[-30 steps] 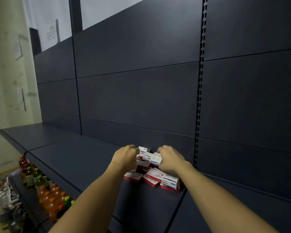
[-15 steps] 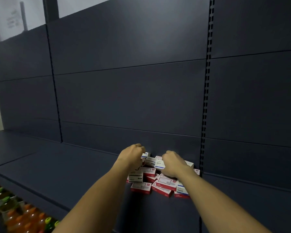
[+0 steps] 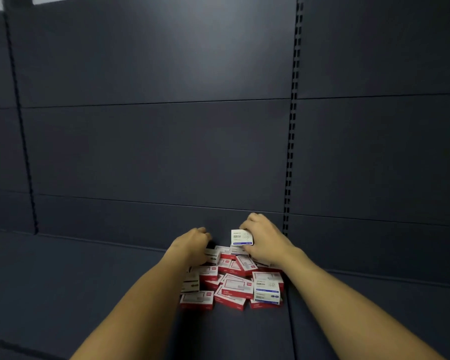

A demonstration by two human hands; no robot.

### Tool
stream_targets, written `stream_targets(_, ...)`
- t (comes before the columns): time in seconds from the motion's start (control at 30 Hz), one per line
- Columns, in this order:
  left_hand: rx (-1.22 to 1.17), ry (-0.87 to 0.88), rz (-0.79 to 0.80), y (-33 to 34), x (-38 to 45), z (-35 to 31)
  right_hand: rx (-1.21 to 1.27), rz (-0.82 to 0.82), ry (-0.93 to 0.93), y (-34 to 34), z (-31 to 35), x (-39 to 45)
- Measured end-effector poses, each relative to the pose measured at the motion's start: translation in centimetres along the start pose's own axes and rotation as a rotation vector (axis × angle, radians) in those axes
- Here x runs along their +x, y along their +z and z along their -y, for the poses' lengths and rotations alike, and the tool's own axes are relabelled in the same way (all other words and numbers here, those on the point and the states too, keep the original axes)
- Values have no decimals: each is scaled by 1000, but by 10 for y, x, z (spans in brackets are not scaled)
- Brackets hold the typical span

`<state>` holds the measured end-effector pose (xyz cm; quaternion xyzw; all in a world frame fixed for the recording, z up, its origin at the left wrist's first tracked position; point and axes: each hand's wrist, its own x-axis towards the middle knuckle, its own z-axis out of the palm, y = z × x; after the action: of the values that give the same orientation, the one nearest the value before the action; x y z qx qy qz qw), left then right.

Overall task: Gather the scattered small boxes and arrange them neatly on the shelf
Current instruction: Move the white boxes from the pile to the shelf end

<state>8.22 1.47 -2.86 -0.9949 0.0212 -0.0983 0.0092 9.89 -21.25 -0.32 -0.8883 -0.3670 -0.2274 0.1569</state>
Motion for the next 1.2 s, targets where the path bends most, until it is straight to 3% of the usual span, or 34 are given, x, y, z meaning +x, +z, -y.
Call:
stream_targets(0.23,12,78,54,-1,4,0,-24,-30,57,-10,-5,-14)
stream_targets(0.6,-188,67,-114,-14,-7,-8,-71,-64,106,-13,-2,-24)
stream_targets(0.97,-202,262,-317,-41,-11,-36,-143,-82,135,-22,-8,-35)
stream_targets(1.2,-134,370,-325,-46,-5,-79,-236,-62,269,-48,-29,-72)
